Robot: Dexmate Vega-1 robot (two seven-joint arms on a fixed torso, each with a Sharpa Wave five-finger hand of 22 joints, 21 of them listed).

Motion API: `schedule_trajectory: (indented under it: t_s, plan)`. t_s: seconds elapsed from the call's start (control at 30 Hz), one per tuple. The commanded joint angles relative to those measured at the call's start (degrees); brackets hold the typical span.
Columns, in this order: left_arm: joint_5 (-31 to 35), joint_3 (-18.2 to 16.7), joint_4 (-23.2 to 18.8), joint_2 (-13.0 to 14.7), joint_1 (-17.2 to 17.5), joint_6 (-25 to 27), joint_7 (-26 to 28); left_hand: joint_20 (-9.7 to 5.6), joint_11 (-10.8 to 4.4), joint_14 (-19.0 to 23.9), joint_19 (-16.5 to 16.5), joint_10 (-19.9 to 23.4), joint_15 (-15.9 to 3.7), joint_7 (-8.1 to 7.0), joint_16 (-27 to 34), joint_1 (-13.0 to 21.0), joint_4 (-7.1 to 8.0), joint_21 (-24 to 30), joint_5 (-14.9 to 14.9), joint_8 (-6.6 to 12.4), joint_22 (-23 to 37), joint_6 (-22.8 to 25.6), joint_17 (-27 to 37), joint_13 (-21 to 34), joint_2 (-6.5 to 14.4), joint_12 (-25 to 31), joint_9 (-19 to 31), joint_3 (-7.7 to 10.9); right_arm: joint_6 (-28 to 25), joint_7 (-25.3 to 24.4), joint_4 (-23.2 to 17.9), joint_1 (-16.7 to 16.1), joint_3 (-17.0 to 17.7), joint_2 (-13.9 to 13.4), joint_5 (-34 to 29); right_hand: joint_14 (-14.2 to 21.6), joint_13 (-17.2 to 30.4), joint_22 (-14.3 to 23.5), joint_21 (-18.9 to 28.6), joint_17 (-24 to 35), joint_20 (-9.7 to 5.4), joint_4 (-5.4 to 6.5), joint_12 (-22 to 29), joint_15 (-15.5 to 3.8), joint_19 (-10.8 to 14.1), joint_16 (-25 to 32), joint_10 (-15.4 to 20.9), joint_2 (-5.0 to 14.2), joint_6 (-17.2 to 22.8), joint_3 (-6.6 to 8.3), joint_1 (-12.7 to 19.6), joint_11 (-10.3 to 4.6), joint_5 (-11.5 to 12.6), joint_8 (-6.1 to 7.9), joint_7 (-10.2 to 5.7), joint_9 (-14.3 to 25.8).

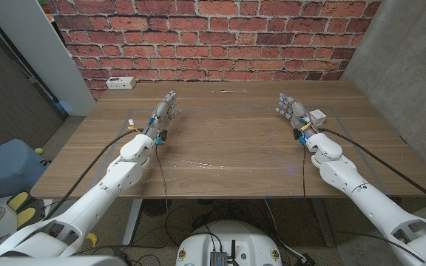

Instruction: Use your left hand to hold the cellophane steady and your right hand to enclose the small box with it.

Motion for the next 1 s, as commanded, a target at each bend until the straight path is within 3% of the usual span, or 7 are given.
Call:
schedule_trajectory:
  t_s: [0.03, 0.33, 0.7, 1.0]
  plan:
    - [-0.1, 0.4, -0.2, 0.2, -0.4, 1.0, -0.3, 0.48, -0.04, -0.1, 0.0, -0.7, 0.68, -0.58, 0.3, 0.4, 0.12, 0.1, 0.3, 0.07, 0.2, -0.5, 0.0, -0.1, 0.1, 0.0, -0.3, 0.34, 1.1, 1.1, 1.6, 0.3, 0.2, 0.6, 0.8, 0.7, 0.0, 0.1, 0.2, -0.1, 0.08, 0.02, 0.4, 0.09, 0.5, 0.4, 0.8, 0.12, 0.6, 0.33, 0.4, 0.24, 0.4, 0.33, 0.17, 0.0]
    - [0.3, 0.8, -0.2, 0.3, -0.6, 1.5, -0.5, 0.48, -0.07, -0.1, 0.0, -0.9, 0.71, -0.64, 0.3, 0.2, 0.11, 0.1, 0.2, 0.00, 0.3, -0.6, -0.1, -0.5, 0.2, -0.2, -0.8, 0.33, 1.7, -0.9, 0.9, 0.1, 0.0, 0.0, -1.3, 1.6, -0.4, 0.2, 0.2, -0.7, 0.31, -0.18, 0.8, 0.46, 0.8, 0.7, 2.0, 0.49, 1.4, 0.19, 0.4, 0.87, 0.5, 0.39, 0.60, -0.5]
    - [0.7, 1.1, -0.1, 0.3, -0.7, 1.5, -0.5, 0.49, -0.12, 0.1, 0.2, -0.9, 0.50, -0.64, 0.3, 0.0, 0.09, 0.0, 0.2, -0.02, 0.4, -0.7, -0.2, -1.0, 0.3, -0.4, -1.3, 0.31, -2.1, -9.8, -4.6, -0.4, -1.7, -4.4, -11.3, 2.8, -0.9, 0.2, 0.2, -1.5, 0.56, -0.64, 1.2, 0.38, 1.4, 1.0, 4.0, 1.15, 3.5, 0.23, 0.9, 1.17, 0.6, 0.78, 1.25, -1.2]
    - [0.8, 1.2, -0.2, 0.5, -0.6, 1.8, -0.5, 0.50, 0.00, 0.1, 0.3, -0.9, 0.48, -0.56, 0.3, -0.2, 0.08, 0.0, 0.1, -0.04, 0.5, -0.9, -0.3, -1.4, 0.3, -0.6, -1.9, 0.27, -8.6, -16.1, -10.1, -0.7, -2.8, -8.1, -18.8, 3.2, -1.2, 0.2, 0.2, -2.1, 0.47, -1.12, 1.4, 0.09, 1.7, 1.0, 4.9, 1.35, 4.7, 0.37, 1.5, 1.03, 0.6, 0.97, 1.26, -1.5]
